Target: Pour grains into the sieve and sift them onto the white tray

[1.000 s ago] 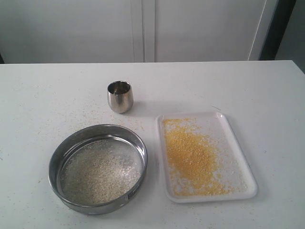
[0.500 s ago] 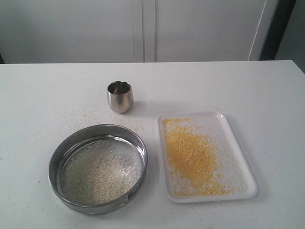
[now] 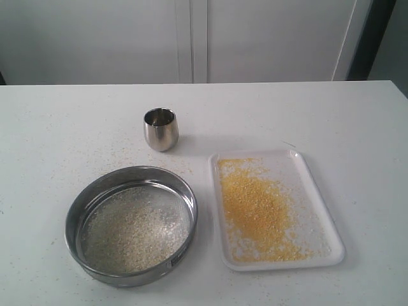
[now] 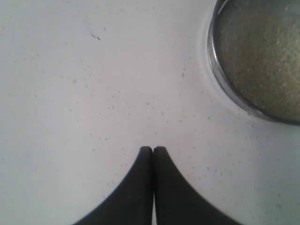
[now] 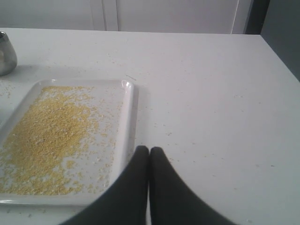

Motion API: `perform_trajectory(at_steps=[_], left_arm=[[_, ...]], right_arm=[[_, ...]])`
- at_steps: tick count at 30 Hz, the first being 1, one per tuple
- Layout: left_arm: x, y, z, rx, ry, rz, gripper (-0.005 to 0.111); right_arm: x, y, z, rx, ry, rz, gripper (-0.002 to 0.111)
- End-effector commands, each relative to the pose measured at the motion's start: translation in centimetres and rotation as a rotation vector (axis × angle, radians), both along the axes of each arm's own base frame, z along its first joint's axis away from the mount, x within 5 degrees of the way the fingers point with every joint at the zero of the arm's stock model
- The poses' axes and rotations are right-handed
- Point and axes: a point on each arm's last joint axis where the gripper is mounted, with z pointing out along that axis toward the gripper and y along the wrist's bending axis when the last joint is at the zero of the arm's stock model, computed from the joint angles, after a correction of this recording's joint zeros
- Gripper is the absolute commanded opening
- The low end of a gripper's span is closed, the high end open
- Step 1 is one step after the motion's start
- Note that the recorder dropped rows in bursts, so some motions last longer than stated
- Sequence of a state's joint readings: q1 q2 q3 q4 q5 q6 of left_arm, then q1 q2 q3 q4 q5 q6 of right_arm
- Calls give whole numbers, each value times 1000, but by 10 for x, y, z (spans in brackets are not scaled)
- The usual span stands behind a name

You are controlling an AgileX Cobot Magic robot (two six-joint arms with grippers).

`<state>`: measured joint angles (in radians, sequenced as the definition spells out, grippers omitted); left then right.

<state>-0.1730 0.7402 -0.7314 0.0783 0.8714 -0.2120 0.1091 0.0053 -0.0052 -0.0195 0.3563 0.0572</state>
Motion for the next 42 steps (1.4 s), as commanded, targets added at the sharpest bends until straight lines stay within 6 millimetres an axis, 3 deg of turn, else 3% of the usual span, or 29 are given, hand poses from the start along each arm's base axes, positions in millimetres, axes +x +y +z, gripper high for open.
perform_trajectory(at_steps=[1, 8, 13, 31, 42], left_arm=[[-11, 7, 11, -31, -125, 57, 0], [-35, 18, 24, -37, -286, 150, 0], [-47, 20, 18, -43, -367, 181, 0], [-58, 20, -88, -51, -483, 181, 0], [-66, 20, -129, -59, -578, 179, 0]], right_arm=[[0, -1, 0, -10, -17, -9, 0], [0, -1, 0, -10, -17, -9, 0], [0, -1, 0, -10, -17, -9, 0], [0, -1, 0, -10, -17, -9, 0], [0, -1, 0, -10, -17, -9, 0]])
